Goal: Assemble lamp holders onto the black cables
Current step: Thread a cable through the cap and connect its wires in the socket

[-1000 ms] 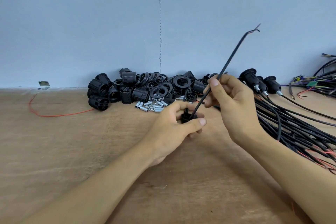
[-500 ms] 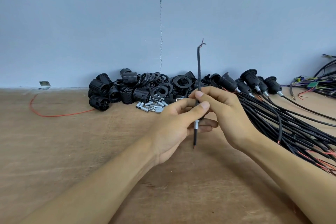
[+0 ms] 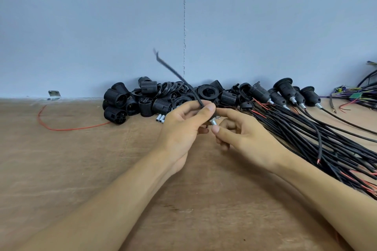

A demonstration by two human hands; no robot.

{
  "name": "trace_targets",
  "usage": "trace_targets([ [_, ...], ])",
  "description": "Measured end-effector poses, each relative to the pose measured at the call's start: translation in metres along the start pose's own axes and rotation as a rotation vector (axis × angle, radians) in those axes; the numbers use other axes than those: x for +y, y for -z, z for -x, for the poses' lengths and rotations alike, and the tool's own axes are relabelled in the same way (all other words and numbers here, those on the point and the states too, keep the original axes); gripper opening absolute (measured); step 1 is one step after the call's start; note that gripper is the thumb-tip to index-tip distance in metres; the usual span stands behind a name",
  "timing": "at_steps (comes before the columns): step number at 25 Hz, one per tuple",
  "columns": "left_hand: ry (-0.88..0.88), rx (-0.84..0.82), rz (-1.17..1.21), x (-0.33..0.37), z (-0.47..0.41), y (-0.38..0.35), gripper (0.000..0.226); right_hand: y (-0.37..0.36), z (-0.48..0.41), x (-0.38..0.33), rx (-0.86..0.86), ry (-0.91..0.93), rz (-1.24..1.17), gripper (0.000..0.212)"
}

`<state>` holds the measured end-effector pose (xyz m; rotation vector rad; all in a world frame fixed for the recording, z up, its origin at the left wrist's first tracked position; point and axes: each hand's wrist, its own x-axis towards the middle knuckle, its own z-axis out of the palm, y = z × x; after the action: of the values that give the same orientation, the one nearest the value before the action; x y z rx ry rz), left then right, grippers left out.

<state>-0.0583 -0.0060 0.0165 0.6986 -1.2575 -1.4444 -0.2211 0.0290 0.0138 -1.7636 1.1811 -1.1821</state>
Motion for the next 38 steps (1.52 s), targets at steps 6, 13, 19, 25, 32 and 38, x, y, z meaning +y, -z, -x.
trace_targets([
  [6, 0.01, 0.094, 0.146, -0.007, -0.003, -0.004, 0.023, 0.019, -0.003, -0.002, 0.117, 0.231, 0.642, 0.011],
  [13, 0.038, 0.357, 0.248, 0.002, -0.011, 0.021, 0.024, 0.033, -0.001, 0.015, 0.176, 0.112, 0.854, 0.018],
  [19, 0.069, 0.427, 0.125, -0.007, -0.008, 0.026, 0.026, 0.046, -0.005, 0.021, 0.667, 0.049, 1.12, 0.02],
  [25, 0.074, 0.227, -0.05, -0.013, 0.002, 0.013, 0.029, 0.04, -0.001, 0.022, 0.458, -0.181, 1.357, 0.031],
  [32, 0.096, 0.113, -0.058, -0.019, 0.009, 0.0, 0.042, 0.004, 0.004, -0.001, 0.137, -0.001, 1.082, 0.024],
  [38, 0.088, 0.184, -0.167, -0.019, 0.004, 0.012, 0.043, 0.018, 0.002, 0.01, 0.156, -0.011, 1.121, 0.027],
])
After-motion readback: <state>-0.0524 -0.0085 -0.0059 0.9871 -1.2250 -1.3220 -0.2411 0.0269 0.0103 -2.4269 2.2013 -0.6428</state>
